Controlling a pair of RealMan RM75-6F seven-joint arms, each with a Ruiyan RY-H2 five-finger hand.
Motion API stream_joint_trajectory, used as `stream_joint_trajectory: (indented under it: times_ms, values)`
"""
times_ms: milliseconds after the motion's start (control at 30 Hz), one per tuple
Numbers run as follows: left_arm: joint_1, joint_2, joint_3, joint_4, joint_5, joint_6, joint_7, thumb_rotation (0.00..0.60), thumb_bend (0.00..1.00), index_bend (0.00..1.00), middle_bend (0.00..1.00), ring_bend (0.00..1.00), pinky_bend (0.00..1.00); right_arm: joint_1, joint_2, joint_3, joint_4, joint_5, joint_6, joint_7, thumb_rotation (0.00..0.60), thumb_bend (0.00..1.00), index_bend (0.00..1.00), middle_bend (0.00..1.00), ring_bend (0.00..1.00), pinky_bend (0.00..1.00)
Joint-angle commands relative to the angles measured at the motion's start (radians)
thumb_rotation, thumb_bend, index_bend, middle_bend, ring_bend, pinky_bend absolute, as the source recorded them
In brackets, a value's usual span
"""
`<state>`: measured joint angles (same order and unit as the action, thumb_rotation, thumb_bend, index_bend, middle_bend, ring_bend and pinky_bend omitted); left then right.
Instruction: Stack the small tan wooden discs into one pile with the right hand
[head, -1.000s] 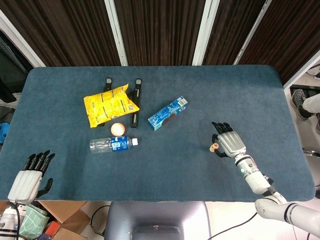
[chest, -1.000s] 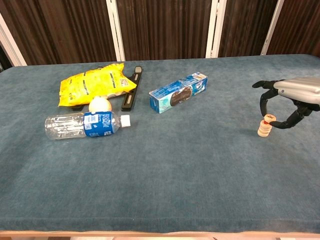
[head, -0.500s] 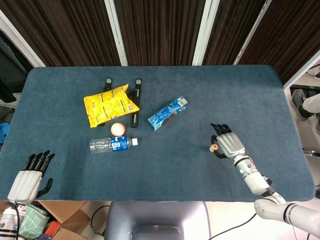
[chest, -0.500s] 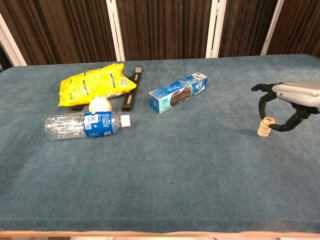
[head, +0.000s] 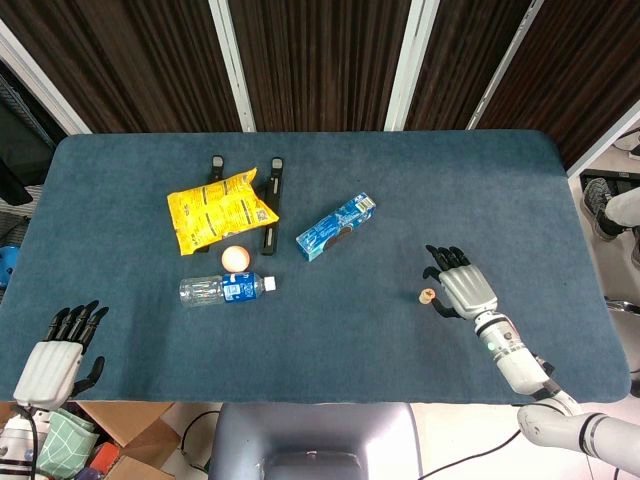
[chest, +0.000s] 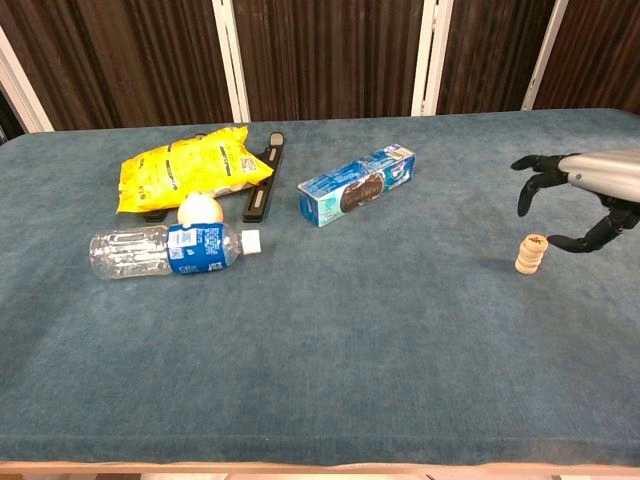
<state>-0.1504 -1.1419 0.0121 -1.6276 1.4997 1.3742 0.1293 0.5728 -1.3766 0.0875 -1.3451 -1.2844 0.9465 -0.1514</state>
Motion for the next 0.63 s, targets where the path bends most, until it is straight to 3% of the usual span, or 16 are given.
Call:
stream_joint_trajectory:
  times_ms: [33, 167, 267, 367, 533, 633]
  values:
    - [0.001, 0.002, 0.0, 0.0, 0.004, 0.002, -0.004, 0.6, 0.49, 0.0, 0.0, 0.0, 0.03, -0.077, 0.066, -0.022, -0.088, -0.063, 0.14, 0.019, 0.6, 0.49, 0.28, 0.01, 0.0, 0.07]
    - [0.001, 0.001, 0.003, 0.002, 0.014, 0.007, -0.007, 0.6, 0.49, 0.0, 0.0, 0.0, 0.03, -0.209, 0.152, -0.088, -0.212, -0.15, 0.341, 0.007, 0.6, 0.38, 0.1, 0.0, 0.0, 0.0]
    - [0.002, -0.001, 0.006, 0.003, 0.024, 0.011, -0.005, 0.6, 0.49, 0.0, 0.0, 0.0, 0.03, -0.321, 0.181, -0.152, -0.251, -0.24, 0.506, 0.003, 0.6, 0.33, 0.04, 0.0, 0.0, 0.0]
    - [0.003, -0.002, 0.009, 0.002, 0.037, 0.018, -0.008, 0.6, 0.49, 0.0, 0.0, 0.0, 0.03, -0.407, 0.203, -0.201, -0.286, -0.261, 0.588, -0.061, 0.6, 0.3, 0.03, 0.0, 0.0, 0.0]
    - [0.009, 0.001, 0.013, 0.006, 0.053, 0.034, -0.022, 0.6, 0.49, 0.0, 0.0, 0.0, 0.03, -0.456, 0.203, -0.202, -0.285, -0.35, 0.689, -0.054, 0.6, 0.3, 0.03, 0.0, 0.0, 0.0]
    - [0.01, 0.003, 0.013, 0.006, 0.053, 0.036, -0.025, 0.6, 0.49, 0.0, 0.0, 0.0, 0.03, -0.454, 0.203, -0.194, -0.282, -0.34, 0.66, -0.051, 0.6, 0.3, 0.03, 0.0, 0.0, 0.0]
